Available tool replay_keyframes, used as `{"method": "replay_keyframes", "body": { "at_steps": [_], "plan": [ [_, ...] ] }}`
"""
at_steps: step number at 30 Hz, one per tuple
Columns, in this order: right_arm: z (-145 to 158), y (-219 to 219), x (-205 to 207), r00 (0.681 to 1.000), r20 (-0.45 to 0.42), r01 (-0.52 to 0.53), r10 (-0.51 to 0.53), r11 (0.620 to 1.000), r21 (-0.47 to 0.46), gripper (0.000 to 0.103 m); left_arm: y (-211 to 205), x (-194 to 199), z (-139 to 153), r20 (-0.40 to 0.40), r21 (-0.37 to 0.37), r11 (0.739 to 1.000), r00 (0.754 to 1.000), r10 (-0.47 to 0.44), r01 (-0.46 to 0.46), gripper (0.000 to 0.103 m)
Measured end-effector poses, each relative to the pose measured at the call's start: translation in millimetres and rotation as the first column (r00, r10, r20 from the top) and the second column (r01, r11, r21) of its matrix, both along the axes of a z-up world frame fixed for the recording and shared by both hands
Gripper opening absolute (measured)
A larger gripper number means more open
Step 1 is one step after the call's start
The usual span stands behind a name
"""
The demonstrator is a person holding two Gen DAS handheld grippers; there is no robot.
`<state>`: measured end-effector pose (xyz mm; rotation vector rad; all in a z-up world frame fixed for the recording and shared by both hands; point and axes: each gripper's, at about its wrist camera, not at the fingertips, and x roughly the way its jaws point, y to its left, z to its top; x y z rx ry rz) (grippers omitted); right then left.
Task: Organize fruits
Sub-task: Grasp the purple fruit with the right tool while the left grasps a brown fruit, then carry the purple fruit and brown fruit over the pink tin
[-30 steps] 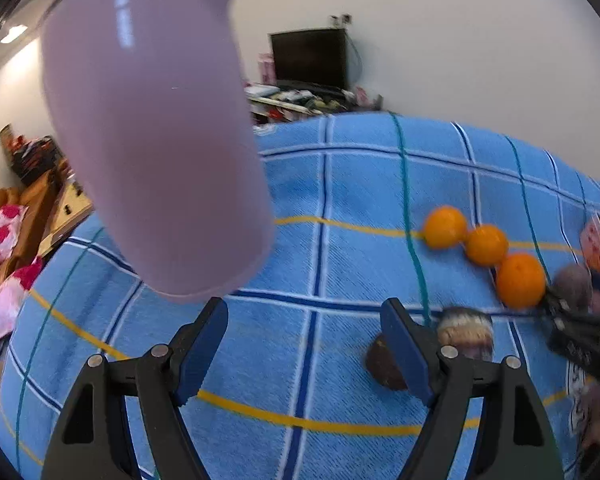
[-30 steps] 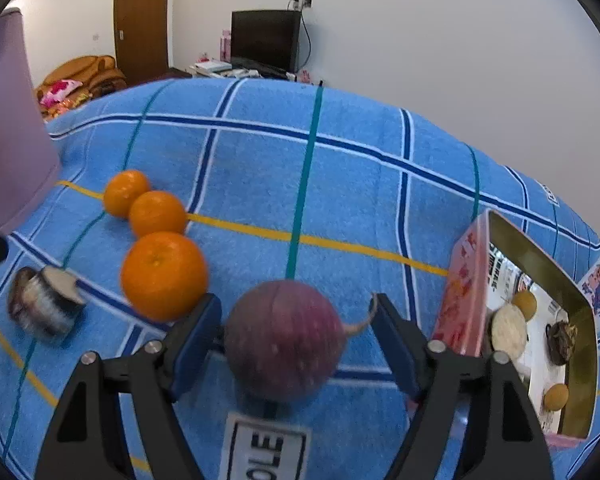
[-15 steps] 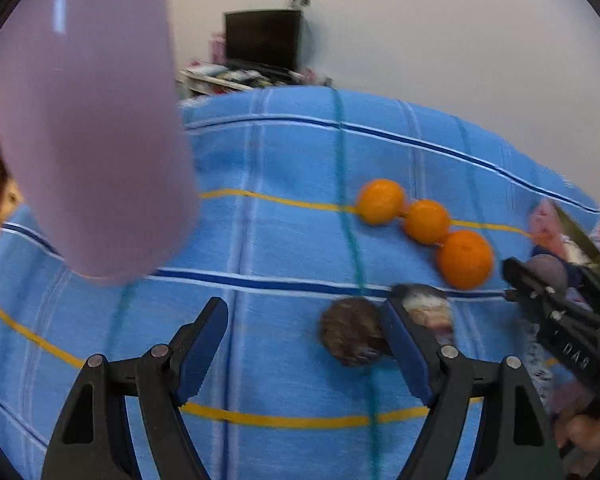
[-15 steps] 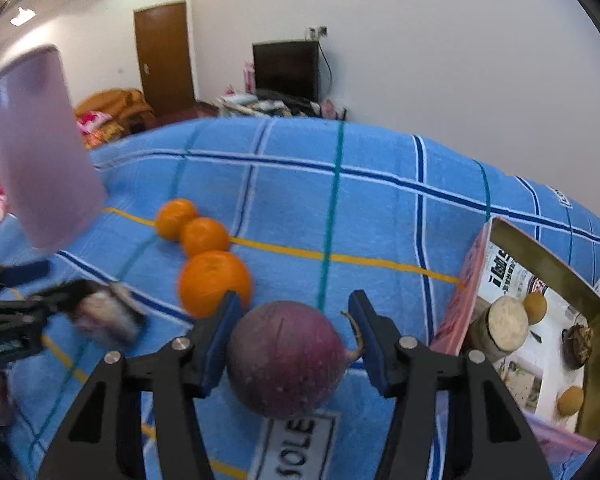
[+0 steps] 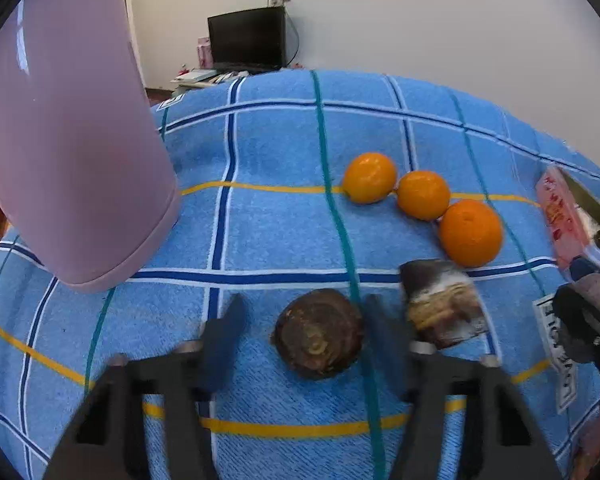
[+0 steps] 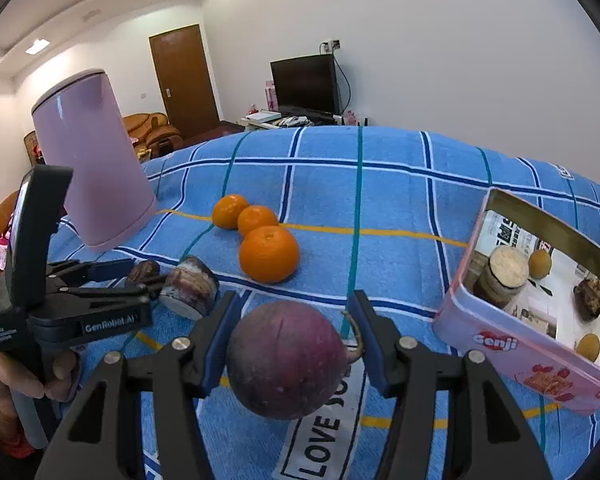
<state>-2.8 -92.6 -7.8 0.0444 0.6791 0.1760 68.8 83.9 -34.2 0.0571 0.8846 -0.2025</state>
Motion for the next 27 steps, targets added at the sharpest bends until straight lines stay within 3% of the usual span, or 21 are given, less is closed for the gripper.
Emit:
{"method": "replay_keyframes", "body": {
  "at_steps": [1,5,9,12,16,20,27],
  "plan": [
    [-0.2,-0.4,0.2,1.000,0.000,0.001,-0.001,1.000,0.004,0.059,-0.3,-1.3,0.4,0.001,-0.010,1.000,1.000,-0.010,0.010,0.040],
    [3.3,-4.2,-5.2,1.000,0.026,-0.007,0.006,1.000,0.029,0.059,-1.0,-3.8,4.1,0.022,-0.006,1.000,1.000,0.008,-0.007,0.040],
    [6.9,-5.0,-12.4,0.997,0.073,-0.035,0.031,0.998,0.056,0.059,4.8,-13.4,21.0,0.123,-0.045,0.998,0.992,0.040,-0.034,0.040],
    [14.6,-3.7,-19.7,0.990,0.129,-0.073,0.061,0.994,0.085,0.059,10.9,-26.5,38.8,0.243,-0.109,0.993,0.968,0.061,-0.035,0.040],
    [25.4,0.4,-29.8,0.977,0.208,-0.068,0.056,0.996,0.053,0.059,14.1,-37.2,57.9,0.360,-0.163,0.986,0.929,0.082,-0.024,0.040],
    [31.2,-4.0,-33.7,0.969,0.247,-0.017,0.010,1.000,0.026,0.059,0.6,-45.4,60.7,0.422,-0.139,0.990,0.904,0.075,-0.017,0.040],
    [34.7,-23.1,-30.2,0.964,0.255,0.086,-0.079,0.996,-0.016,0.059,-29.1,-50.6,56.7,0.444,-0.045,0.999,0.895,0.042,-0.025,0.040]
  ]
}}
